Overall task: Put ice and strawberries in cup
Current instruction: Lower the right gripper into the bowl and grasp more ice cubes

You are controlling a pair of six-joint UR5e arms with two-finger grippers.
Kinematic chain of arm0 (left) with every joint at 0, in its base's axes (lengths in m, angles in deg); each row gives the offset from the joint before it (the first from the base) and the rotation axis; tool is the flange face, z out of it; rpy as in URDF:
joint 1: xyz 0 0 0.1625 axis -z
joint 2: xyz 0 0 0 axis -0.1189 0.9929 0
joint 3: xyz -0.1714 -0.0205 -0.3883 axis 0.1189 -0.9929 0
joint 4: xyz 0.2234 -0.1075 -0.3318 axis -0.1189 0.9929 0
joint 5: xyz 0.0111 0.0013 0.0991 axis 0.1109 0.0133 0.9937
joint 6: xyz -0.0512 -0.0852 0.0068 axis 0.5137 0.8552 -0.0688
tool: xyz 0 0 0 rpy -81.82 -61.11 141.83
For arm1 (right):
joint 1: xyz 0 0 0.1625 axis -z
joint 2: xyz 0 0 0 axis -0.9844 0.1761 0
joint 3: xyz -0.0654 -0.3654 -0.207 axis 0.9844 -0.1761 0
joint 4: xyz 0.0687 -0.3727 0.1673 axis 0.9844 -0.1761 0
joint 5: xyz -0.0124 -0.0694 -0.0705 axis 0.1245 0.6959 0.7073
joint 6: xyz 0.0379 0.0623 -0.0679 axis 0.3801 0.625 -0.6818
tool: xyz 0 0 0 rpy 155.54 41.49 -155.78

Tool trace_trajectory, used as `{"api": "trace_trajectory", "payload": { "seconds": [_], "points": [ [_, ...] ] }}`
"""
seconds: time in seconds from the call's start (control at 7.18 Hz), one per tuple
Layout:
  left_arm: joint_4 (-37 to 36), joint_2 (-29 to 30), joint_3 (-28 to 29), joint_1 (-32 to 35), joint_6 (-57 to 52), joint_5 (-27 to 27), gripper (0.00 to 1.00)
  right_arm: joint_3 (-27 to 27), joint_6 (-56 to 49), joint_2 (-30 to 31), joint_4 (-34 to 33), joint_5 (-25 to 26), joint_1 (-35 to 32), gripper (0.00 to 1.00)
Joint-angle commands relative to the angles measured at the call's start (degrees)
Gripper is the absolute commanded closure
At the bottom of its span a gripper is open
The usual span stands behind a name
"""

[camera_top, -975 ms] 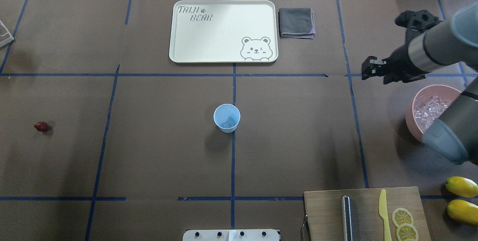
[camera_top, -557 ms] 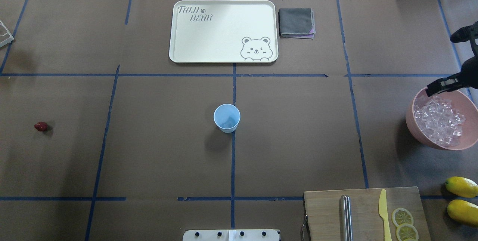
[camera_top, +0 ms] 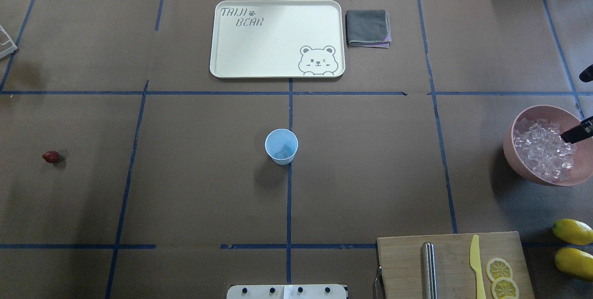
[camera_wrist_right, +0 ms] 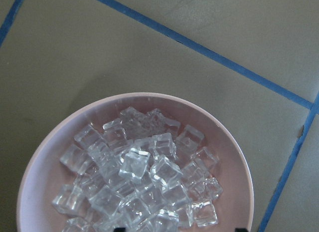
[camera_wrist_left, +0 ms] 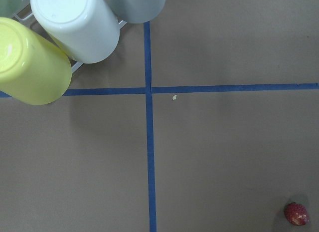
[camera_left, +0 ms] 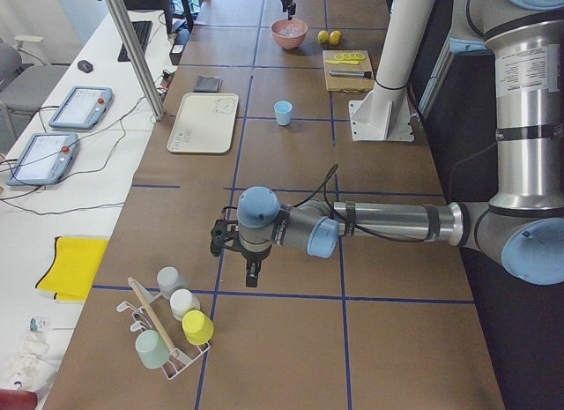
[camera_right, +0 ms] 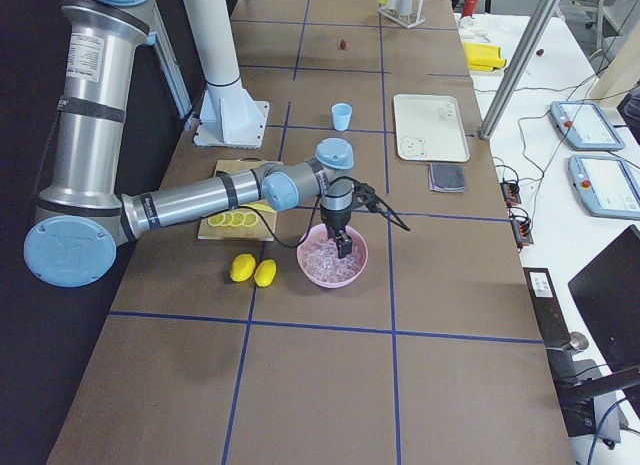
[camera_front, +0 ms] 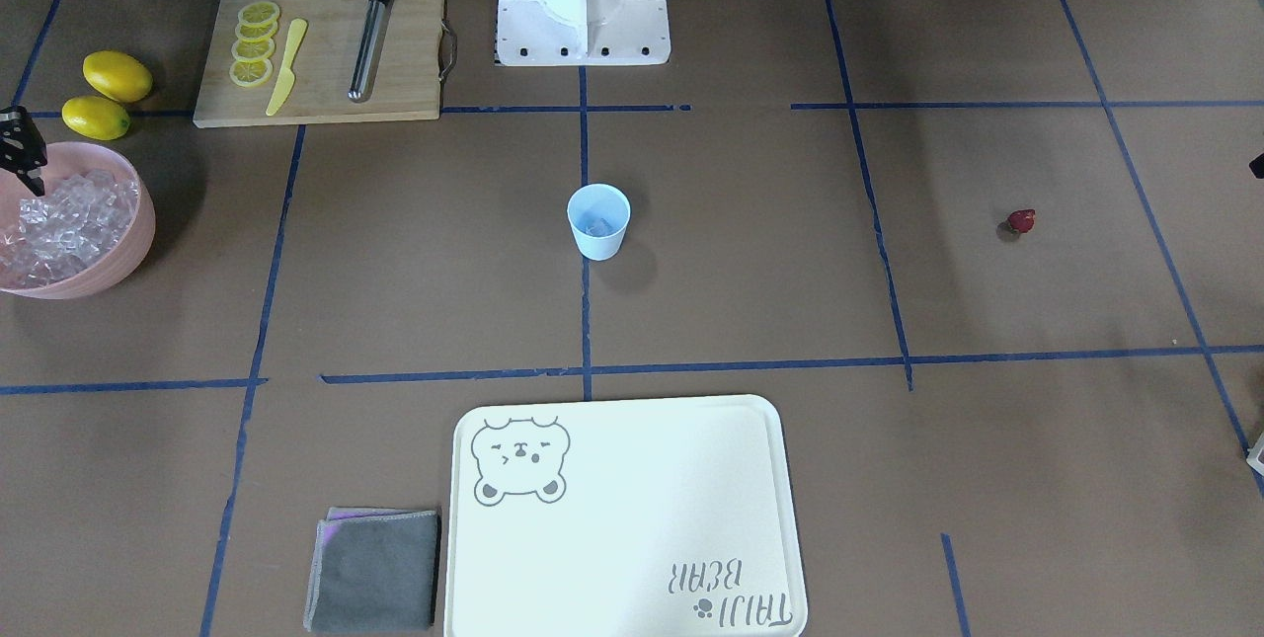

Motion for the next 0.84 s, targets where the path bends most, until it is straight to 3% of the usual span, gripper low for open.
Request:
{"api": "trace_trajectory", "payload": {
  "seconds": [0.0,0.7],
  "points": [
    [0.0,-0.01,0.07,0.0,-0.09,-0.07,0.0,-0.84,-0.28,-0.21,0.0,-0.02,0.31,0.2],
    [0.0,-0.01,0.07,0.0,-0.09,-0.07,0.0,-3.65,0.24,-0.47,0.0,0.24,4.7,0.29]
  ]
}}
